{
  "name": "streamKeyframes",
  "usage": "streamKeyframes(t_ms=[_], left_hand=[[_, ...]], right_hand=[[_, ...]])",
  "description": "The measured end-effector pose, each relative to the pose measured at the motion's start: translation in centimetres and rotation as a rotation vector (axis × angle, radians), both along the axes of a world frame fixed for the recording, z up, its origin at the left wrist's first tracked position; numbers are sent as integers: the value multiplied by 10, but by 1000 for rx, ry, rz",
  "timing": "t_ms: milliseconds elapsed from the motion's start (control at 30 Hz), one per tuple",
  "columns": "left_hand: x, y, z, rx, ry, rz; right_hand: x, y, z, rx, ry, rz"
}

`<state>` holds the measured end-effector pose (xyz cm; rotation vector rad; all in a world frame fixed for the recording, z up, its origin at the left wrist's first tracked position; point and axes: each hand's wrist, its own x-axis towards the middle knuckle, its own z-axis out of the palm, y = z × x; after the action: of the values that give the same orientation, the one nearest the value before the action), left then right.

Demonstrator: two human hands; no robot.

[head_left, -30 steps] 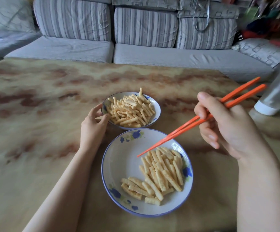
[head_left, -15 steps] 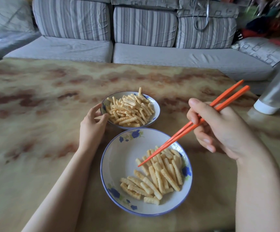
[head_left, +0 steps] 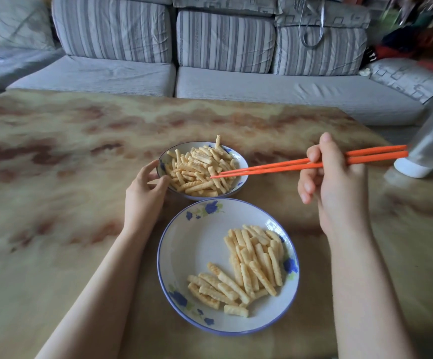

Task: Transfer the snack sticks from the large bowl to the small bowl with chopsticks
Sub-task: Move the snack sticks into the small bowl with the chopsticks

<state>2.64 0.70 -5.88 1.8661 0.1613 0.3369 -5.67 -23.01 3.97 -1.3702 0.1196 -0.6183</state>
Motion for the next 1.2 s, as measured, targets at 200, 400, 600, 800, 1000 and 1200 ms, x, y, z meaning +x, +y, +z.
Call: streamKeyframes(t_ms=[200, 400, 600, 800, 1000, 1200], left_hand=[[0, -1, 0, -9, 1, 1], [2, 0, -1, -2, 2, 0], [0, 0, 1, 8, -2, 8], [0, -1, 2, 22, -6, 3], [-1, 1, 1, 43, -9, -3], [0, 0, 0, 38, -7, -3]], right_hand=[[14, 6, -17, -63, 93, -44], [15, 6, -20, -82, 131, -34], [4, -7, -4, 2, 36, 16], [-16, -23, 9, -202, 154, 213], [-34, -27, 22, -363, 258, 298], [-39, -29, 25, -407, 259, 298]])
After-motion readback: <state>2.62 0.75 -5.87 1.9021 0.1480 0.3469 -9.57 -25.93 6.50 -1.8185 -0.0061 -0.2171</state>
